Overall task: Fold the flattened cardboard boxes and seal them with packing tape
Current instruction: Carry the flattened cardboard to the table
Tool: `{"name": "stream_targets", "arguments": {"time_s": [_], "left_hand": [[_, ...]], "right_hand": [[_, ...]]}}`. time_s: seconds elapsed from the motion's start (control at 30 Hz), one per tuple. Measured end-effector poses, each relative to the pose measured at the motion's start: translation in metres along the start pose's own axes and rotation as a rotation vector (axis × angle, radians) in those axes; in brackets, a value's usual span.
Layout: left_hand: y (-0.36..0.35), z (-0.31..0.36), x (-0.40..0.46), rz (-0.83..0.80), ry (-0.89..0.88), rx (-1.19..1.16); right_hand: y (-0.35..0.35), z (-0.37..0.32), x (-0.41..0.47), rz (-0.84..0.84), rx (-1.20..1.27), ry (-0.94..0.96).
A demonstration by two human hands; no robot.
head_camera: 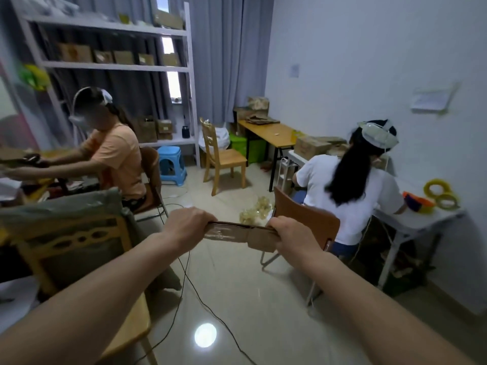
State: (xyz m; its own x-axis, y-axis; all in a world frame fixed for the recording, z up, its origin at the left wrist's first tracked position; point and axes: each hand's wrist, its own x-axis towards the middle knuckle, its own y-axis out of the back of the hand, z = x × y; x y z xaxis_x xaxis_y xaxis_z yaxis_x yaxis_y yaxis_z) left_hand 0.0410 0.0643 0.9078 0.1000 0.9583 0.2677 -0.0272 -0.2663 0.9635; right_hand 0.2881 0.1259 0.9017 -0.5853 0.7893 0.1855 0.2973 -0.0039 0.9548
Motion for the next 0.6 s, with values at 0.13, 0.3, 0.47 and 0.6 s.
{"name": "stream_targets", "arguments": {"time_s": [0.13,0.3,0.47,0.6], "left_hand": [[-0.009,-0.018,0.023,-0.018,0.0,-0.08],[-0.031,-0.059,0.078,-0.038,0.022,-0.13],[-0.055,-0.125,0.153,-0.056,0.077,-0.19],[-0.068,-0.181,0.21,-0.062,0.174,-0.31]], "right_hand": [[0.0,0.01,0.025,-0.011,0.046,-0.009],[-0.006,0.032,0.091,-0.009,0.181,-0.006],[-0.011,0.051,0.2,0.014,0.468,-0.06],[-0.026,0.06,0.288,-0.031,0.567,-0.098]]}}
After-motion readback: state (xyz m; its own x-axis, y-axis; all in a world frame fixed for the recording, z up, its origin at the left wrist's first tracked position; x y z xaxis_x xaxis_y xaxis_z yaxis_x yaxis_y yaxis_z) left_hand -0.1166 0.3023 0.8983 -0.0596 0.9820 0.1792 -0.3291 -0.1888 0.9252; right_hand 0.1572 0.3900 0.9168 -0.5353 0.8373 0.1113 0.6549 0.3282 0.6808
